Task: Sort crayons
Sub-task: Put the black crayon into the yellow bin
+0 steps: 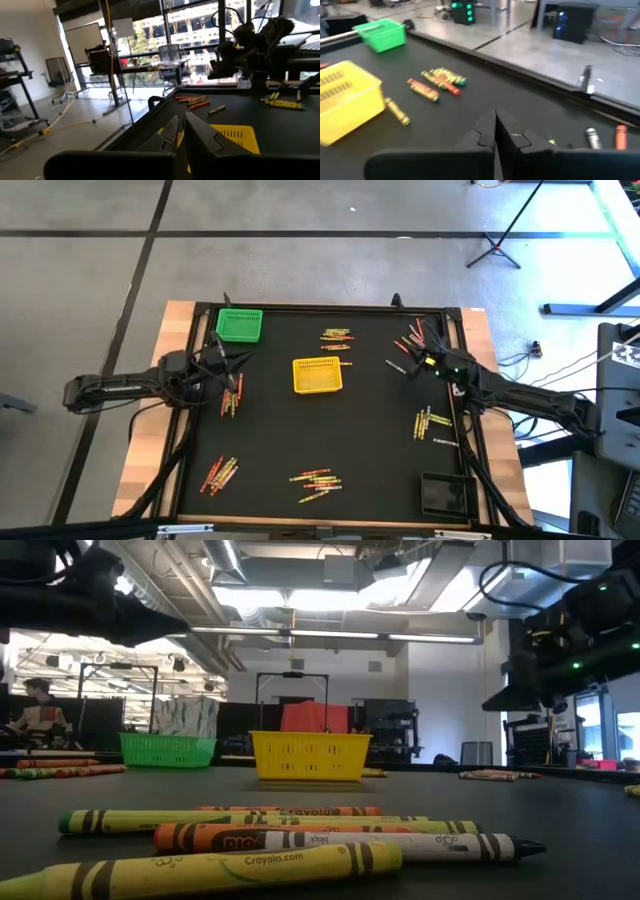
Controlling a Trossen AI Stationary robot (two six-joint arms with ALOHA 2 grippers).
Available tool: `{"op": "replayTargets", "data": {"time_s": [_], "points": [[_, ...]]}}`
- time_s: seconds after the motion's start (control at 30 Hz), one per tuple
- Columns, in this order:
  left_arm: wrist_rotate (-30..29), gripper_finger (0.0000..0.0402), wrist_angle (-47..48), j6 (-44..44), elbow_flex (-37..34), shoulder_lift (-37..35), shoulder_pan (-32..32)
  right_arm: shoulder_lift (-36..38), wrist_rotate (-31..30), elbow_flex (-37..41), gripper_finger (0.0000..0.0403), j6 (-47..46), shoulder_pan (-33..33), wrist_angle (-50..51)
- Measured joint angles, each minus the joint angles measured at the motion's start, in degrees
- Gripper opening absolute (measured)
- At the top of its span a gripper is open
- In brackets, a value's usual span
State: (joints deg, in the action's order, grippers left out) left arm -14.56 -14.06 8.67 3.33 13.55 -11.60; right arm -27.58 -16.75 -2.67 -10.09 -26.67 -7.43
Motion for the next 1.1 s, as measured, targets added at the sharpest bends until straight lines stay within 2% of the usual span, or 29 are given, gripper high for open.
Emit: {"op": "replayTargets", "data": {"time_s": [0.13, 0.27, 0.4, 0.57, 0.67, 0.8, 0.97, 1.1], "points": [[0.0, 0.0016, -2.2, -0.5, 0.0, 2.6, -1.0, -8.3, 6.7, -2.1, 0.0057, 1.3, -4.3, -2.5], [0.0, 0.0016, -3.9, -1.6, 0.0, 5.5, -1.8, -17.5, 9.6, -7.4, 0.0112, 2.7, -7.7, -3.2], [-0.3, 0.0016, -9.2, 0.1, -0.1, 8.9, -2.8, -27.4, 14.2, -14.2, 0.0141, 3.0, -9.6, 4.1], [0.2, 0.0016, -17.2, 3.5, -0.1, 11.0, -3.2, -37.0, 18.0, -23.4, 0.0143, 4.4, -9.7, 21.4], [1.3, 0.0016, -20.5, 6.1, -0.1, 11.3, -3.1, -40.6, 19.7, -26.5, 0.0140, 4.6, -9.7, 27.5], [3.1, 0.0016, -23.3, 6.4, -0.1, 11.2, -3.1, -43.5, 21.1, -26.7, 0.0139, 4.6, -9.7, 28.0], [8.3, 0.0016, -28.7, 5.4, 0.0, 11.4, -3.1, -46.4, 22.4, -26.7, 0.0138, 4.6, -9.7, 27.8], [9.6, 0.0016, -31.5, 5.5, -0.1, 11.9, -3.1, -48.5, 23.0, -26.7, 0.0138, 5.6, -9.7, 26.6]]}}
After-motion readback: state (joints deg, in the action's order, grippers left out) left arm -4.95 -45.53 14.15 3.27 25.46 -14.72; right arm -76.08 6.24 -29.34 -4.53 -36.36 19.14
